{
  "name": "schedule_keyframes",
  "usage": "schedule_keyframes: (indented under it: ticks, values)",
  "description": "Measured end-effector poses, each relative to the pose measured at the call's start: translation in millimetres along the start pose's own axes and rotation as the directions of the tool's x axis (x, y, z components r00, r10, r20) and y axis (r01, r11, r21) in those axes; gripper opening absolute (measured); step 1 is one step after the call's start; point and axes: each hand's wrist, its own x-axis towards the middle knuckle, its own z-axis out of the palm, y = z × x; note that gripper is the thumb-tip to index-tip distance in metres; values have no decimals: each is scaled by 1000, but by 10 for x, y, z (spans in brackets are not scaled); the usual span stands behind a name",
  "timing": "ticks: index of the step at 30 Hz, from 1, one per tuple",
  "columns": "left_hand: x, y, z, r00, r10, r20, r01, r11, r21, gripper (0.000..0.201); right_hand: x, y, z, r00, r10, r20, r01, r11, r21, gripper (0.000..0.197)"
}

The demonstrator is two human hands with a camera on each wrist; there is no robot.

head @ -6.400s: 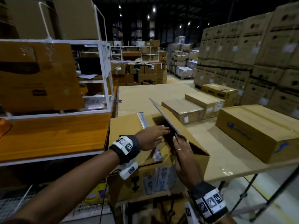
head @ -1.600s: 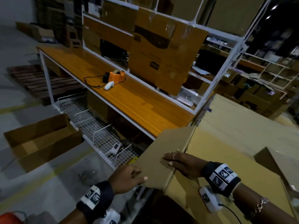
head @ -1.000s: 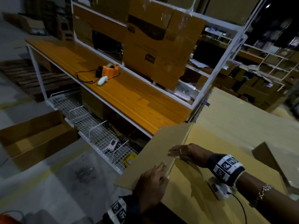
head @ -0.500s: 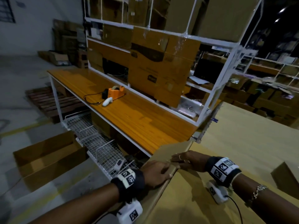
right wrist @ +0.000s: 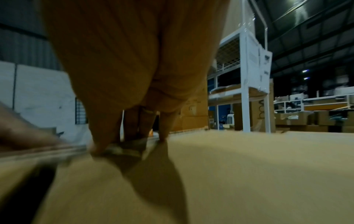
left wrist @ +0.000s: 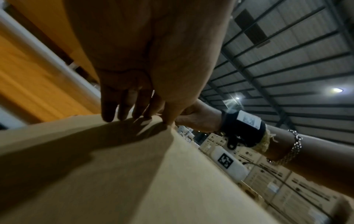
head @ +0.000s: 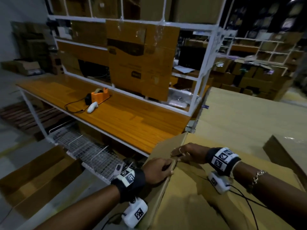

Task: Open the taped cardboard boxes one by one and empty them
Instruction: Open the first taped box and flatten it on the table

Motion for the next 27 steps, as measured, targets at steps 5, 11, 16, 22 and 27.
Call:
schedule_keyframes:
  ticks: [5,11,16,22,27]
  values:
    - [53,340,-225,977,202,-73,-197,977,79,43,-574,-349,-416,988,129,-87,-129,992,7,41]
    - [194,725,-292,904,347,252,-400,893,205,38,-1497,-650,-178,934,356,-38,-350,930,117,38]
    - [204,687,-33,861,322,394,-448,846,289,34,-1933,-757,472,865,501,5,-492,848,197,32]
    - [93,700,138,816,222,534,-471,792,389,76,-2068,-799,897,696,713,88,-708,659,254,69]
    - [76,922,-24,851,285,442,-447,835,321,96,-2160,-948,707,701,713,-24,-690,686,229,83]
